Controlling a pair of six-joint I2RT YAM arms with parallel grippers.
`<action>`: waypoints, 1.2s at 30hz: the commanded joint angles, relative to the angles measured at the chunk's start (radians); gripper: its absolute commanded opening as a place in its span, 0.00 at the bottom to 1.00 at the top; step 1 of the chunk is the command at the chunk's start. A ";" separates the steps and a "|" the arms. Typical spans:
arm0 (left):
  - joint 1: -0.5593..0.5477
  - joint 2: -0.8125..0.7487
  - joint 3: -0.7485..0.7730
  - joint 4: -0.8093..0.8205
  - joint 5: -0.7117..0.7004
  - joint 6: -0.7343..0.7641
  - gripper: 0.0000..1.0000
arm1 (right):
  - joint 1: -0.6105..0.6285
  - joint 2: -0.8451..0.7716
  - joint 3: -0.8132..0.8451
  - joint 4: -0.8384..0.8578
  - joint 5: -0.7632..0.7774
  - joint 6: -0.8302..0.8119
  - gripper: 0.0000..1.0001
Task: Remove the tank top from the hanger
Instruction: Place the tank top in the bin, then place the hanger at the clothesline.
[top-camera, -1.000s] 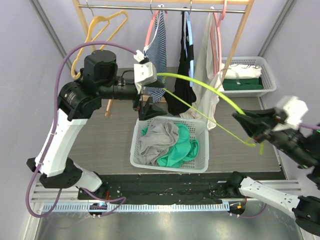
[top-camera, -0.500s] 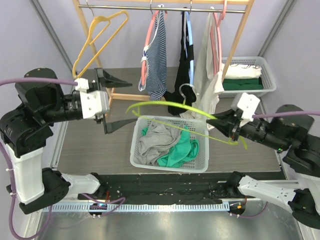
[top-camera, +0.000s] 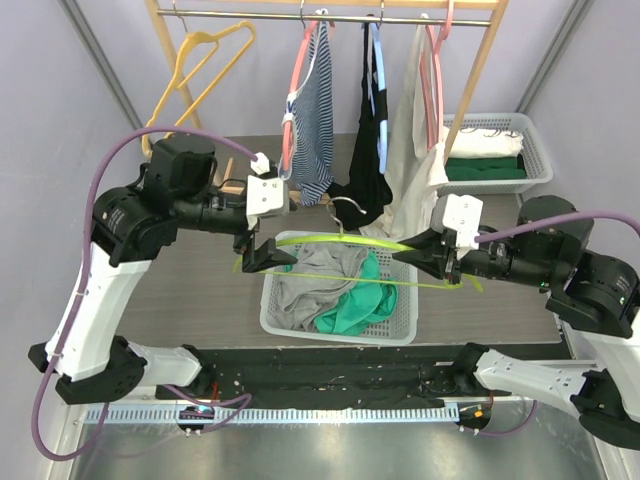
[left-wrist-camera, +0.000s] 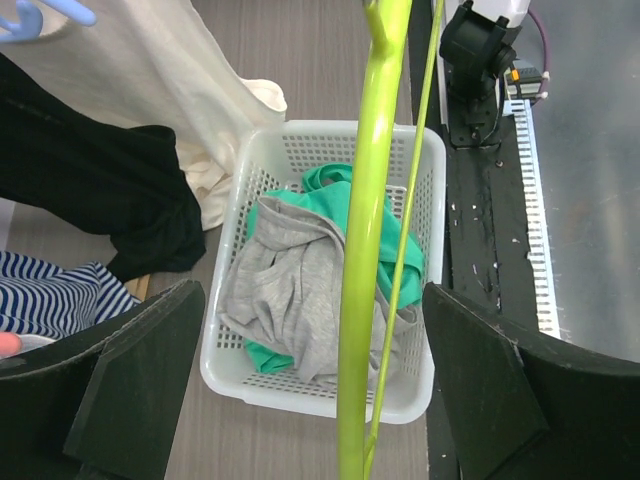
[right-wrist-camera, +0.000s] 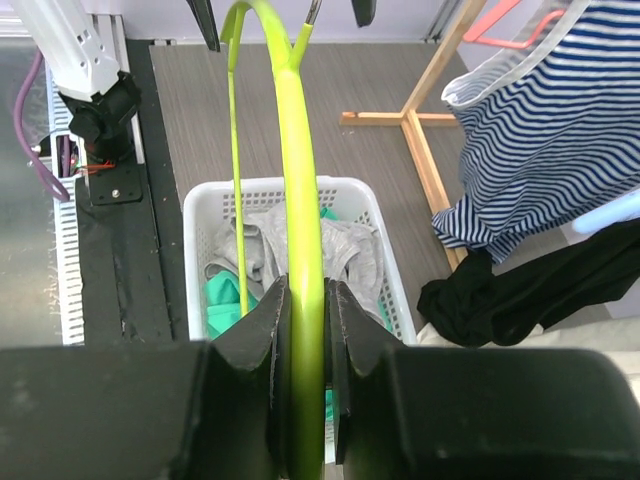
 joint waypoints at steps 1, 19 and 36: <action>0.006 -0.030 0.005 0.009 0.020 -0.030 0.94 | 0.001 -0.030 0.045 0.094 0.004 -0.020 0.01; 0.007 -0.022 0.008 -0.014 0.032 0.002 0.02 | 0.001 -0.083 -0.033 0.239 0.167 -0.027 0.01; 0.222 -0.231 0.233 0.004 -0.158 -0.018 0.00 | 0.001 -0.161 -0.167 0.522 0.642 0.075 0.89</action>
